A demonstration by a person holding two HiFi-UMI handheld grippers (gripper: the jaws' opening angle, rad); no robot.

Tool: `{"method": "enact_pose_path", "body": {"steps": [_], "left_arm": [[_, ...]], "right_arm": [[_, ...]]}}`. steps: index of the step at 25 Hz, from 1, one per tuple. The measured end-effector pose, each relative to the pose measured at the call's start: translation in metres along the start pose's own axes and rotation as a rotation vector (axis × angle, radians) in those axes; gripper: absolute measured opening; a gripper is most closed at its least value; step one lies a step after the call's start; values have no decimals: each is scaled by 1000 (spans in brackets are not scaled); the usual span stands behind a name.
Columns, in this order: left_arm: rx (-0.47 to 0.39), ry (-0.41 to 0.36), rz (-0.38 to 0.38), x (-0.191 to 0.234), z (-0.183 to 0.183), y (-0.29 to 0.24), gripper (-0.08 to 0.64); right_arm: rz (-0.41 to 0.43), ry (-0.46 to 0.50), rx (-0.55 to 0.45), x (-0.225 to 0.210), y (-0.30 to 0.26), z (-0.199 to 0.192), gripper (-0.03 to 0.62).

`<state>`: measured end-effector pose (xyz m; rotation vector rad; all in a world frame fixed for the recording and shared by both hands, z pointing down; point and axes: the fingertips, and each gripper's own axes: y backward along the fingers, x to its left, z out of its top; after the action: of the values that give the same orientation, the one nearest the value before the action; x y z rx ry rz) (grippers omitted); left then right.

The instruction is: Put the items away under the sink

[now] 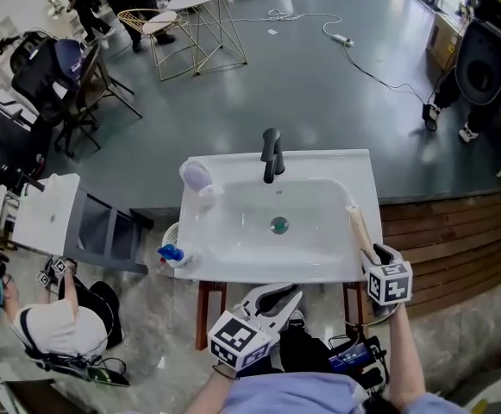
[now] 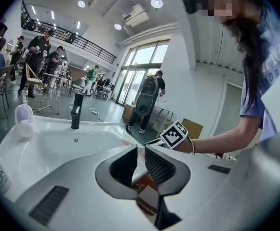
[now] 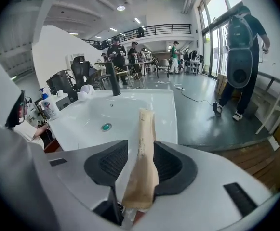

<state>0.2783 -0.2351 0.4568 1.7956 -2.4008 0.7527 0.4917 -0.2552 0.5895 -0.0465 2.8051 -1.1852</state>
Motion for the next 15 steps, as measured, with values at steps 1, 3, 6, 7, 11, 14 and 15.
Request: {"method": "enact_pose_path", "body": {"steps": [1,3,6,7,11,14,15], "left_arm": [[2,4,8,1,-1,1,48],[6,11,24,4,-4,2,48],[9,16,40,8,-7,3,48],[8,18,43,9,-8,3,48],[4,27,59,13,-11,8,48],[3,33,74,16,-12,15,48],[2,35,78,17,-12,18,48]], "right_arm": [[5,4,13,0,-3,-3,170],[5,20,43,0,-10,-10,174],[-29,39,66,-4,-18,-17,172],[-45,37,60,-6,-19,-17,152],[-78,-11,36,-11,-18,-15,104],[-71,-42,28,-10,-14,-12,58],[-63,-51,27,-9,-12,-12,54]]}}
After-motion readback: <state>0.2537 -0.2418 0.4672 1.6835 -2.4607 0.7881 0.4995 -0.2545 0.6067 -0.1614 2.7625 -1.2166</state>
